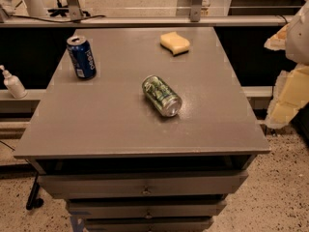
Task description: Place green can upright
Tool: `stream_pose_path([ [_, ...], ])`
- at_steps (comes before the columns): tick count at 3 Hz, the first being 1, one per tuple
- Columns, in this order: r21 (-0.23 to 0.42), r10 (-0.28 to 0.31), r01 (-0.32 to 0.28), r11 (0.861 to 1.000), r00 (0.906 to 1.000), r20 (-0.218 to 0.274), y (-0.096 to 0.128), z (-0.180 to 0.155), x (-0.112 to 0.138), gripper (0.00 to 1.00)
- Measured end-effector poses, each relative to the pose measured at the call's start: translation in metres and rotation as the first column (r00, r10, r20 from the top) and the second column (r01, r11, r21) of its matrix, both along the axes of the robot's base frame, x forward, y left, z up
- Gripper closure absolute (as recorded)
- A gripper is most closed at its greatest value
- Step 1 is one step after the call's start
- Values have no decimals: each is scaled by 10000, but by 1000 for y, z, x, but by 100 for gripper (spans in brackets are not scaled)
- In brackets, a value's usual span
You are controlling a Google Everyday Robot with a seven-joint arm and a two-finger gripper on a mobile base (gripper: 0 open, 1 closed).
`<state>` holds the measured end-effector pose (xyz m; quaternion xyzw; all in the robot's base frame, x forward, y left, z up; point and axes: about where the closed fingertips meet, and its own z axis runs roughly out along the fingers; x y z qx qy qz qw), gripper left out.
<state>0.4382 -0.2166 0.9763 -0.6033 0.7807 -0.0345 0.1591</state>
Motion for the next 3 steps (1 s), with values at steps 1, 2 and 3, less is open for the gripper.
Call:
stream_pose_path([
  [1,0,0,0,10000,10000,2,0,0,0,0],
  [2,445,-306,311,9985,9995,-125,8,-4,7,0],
  [3,975,-859,913,9910,9946,-581,26,-16,33,0],
])
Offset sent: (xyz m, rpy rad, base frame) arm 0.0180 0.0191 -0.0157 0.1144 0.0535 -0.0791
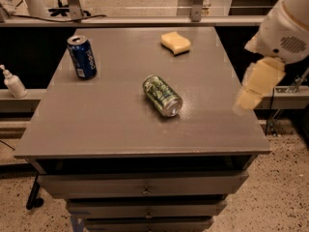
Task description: Place green can upright
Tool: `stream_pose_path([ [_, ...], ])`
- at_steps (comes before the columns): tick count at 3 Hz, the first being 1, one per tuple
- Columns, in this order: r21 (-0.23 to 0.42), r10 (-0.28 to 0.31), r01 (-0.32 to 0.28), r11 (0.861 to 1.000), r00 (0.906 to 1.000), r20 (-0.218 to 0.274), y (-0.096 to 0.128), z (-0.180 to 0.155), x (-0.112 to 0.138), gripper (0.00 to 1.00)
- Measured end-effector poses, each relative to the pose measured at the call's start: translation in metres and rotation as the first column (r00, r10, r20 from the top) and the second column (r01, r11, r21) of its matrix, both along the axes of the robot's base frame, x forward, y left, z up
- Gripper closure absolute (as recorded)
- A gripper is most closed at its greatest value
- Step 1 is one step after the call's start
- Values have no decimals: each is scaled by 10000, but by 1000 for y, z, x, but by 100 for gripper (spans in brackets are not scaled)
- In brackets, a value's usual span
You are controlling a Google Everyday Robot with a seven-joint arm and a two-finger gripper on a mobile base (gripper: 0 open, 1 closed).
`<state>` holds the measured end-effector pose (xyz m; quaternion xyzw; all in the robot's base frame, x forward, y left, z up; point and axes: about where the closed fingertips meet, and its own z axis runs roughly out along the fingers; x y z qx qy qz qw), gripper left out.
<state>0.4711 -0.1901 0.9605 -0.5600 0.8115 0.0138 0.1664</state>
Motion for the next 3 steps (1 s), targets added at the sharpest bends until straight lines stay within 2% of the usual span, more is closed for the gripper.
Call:
stream_pose_path([
  [1,889,-1086,1133,9896,9925,-560,37,-10,32,0],
  [2,1553,-2046,2176,9636,9742,-954,75,-12,58,0],
  [3,1924,-3042,3243,9262,9441,-1270,113,-13,72,0],
])
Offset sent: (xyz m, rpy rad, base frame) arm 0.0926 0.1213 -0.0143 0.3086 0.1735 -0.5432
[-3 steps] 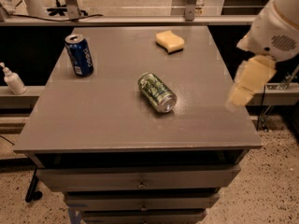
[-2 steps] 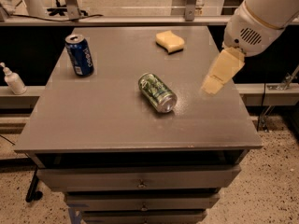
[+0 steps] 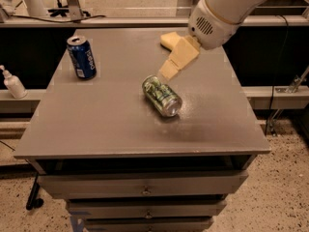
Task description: Place green can upright
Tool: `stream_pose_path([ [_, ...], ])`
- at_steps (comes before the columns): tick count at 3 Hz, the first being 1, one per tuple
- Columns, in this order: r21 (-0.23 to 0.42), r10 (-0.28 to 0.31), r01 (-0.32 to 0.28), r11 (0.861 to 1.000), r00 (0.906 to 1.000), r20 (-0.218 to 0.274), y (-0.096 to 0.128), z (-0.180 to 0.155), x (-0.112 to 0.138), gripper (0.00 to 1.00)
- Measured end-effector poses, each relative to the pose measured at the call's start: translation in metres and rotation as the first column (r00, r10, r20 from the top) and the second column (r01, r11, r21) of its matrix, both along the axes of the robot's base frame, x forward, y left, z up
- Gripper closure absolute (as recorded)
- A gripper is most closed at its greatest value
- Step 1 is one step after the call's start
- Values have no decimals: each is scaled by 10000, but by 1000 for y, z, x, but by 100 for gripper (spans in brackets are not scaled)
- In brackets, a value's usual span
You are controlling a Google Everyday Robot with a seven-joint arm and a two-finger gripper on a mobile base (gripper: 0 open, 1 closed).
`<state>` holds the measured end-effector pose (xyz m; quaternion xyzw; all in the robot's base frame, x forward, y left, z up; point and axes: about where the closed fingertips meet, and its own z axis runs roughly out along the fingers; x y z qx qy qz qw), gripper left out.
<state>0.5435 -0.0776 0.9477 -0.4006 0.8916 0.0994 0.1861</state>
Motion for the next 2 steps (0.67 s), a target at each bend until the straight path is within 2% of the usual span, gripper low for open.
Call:
stream_pose_path([
  [1,211,-958,961,9951,9953,-151,41,-8,6,0],
  [2,187,-1720,1728,9848,9844,-384,71,-25,13,0],
])
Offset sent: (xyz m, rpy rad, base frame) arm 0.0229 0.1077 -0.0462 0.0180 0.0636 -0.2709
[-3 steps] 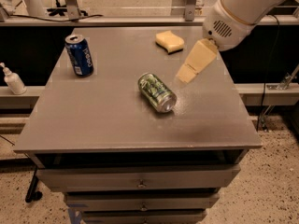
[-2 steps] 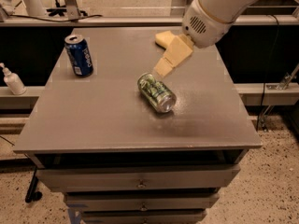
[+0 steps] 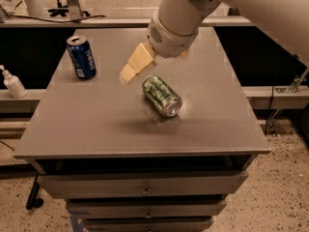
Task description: Place green can upright
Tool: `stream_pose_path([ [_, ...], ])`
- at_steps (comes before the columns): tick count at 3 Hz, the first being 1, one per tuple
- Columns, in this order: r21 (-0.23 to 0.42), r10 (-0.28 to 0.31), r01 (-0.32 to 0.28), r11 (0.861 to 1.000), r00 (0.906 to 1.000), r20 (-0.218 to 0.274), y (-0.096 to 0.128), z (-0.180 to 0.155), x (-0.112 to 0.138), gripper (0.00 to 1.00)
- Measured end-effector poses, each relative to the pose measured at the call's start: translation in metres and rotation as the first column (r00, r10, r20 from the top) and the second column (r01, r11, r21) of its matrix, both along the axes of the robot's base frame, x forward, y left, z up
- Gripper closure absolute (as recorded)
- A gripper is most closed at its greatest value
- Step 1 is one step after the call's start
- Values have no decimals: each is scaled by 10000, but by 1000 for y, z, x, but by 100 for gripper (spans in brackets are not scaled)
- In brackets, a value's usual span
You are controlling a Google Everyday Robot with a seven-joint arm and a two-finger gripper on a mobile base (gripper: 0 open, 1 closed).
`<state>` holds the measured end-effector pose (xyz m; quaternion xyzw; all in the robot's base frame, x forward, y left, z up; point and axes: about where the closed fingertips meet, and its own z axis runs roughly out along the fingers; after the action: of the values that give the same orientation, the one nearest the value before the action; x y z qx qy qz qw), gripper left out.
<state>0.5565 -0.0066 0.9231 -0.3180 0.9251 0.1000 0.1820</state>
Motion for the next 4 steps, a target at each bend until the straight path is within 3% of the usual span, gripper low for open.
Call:
stream_pose_path([
  [1,-211,-335,328,9992,9990,-301,18,-22,1,0],
  [2,-508,-354,327,9982,9981,-514,23,-48,0,0],
  [4,-1013,-307,238,9946,9973,-670,5,-78,1,0],
])
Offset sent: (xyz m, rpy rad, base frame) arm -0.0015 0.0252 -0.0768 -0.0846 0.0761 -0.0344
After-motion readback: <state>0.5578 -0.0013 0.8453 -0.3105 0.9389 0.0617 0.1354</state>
